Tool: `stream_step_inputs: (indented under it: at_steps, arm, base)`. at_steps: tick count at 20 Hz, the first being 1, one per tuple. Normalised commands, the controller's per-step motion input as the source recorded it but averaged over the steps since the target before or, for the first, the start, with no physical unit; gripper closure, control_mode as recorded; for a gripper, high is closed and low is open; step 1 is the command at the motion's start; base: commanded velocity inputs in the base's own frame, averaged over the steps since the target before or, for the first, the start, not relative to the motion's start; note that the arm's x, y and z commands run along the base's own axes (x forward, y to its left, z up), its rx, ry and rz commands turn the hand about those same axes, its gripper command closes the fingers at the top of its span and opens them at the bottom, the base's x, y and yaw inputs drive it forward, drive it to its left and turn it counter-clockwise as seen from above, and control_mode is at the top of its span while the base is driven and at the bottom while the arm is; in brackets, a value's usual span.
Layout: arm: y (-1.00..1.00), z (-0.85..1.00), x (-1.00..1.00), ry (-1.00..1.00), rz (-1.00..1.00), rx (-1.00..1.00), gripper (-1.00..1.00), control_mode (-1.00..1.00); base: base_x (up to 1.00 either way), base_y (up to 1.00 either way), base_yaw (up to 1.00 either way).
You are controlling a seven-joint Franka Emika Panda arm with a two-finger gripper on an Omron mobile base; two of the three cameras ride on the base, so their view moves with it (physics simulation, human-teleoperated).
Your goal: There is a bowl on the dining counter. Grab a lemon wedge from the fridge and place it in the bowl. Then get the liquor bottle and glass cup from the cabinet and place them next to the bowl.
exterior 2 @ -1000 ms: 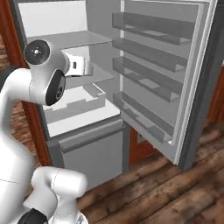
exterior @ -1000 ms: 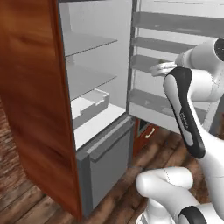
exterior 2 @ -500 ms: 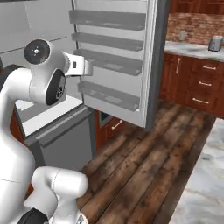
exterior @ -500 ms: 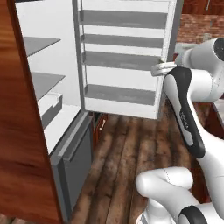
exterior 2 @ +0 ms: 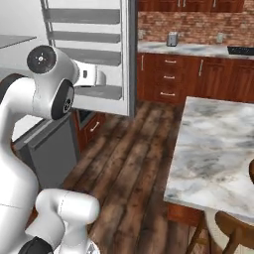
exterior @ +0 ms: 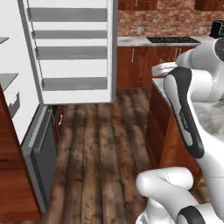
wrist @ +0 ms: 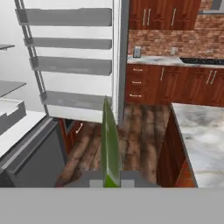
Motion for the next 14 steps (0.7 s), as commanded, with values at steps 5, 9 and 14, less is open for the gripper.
stream_step_inputs:
  at_steps: [5,9,14]
  arm:
    - [0.0,0.0,0.0,0.0,0.0,0.0,1.0,1.0]
    - [0.0,0.0,0.0,0.0,0.0,0.0,1.0,1.0]
    - [0.0,0.0,0.0,0.0,0.0,0.0,1.0,1.0]
  base:
    - [-0.89,-0.47,-0.39]
    - [-0.32,-0.88,-0.3]
    - [0.03,-1.0,-0.16]
